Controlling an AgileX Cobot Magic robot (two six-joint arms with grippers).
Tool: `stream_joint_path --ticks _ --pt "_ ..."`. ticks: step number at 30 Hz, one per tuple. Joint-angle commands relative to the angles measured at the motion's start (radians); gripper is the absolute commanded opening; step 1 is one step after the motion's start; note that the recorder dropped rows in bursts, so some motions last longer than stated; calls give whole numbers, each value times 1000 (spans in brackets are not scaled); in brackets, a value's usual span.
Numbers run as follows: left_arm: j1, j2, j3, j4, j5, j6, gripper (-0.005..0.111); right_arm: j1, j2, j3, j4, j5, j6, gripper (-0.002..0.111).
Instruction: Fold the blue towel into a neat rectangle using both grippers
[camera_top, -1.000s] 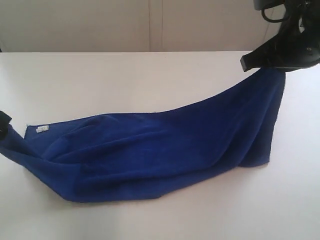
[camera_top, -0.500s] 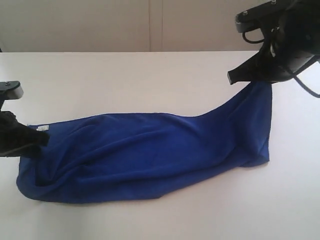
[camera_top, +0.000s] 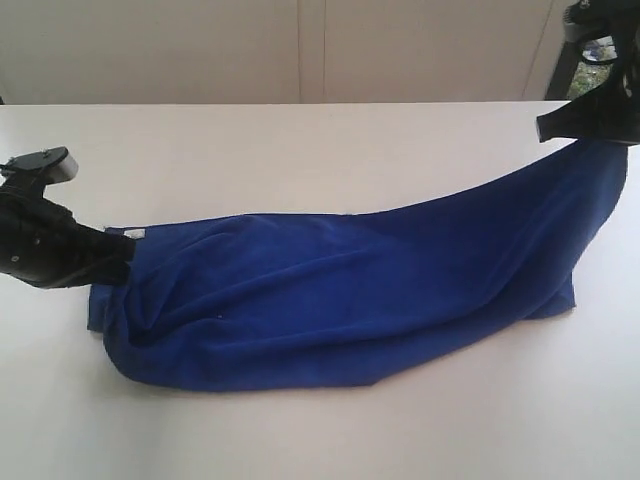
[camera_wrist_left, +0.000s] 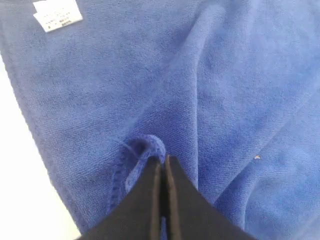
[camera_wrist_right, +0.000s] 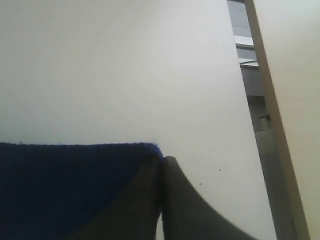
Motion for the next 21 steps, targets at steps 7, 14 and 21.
stream_joint_path --ticks 7,14,21 --pt "1 -3 -10 -21 111 7 62 -5 0 1 32 -42 11 0" --pt "1 -109 -157 -13 260 5 62 -5 0 1 32 -36 11 0" --pt "3 -155 -256 172 128 -130 58 -5 0 1 43 -44 11 0"
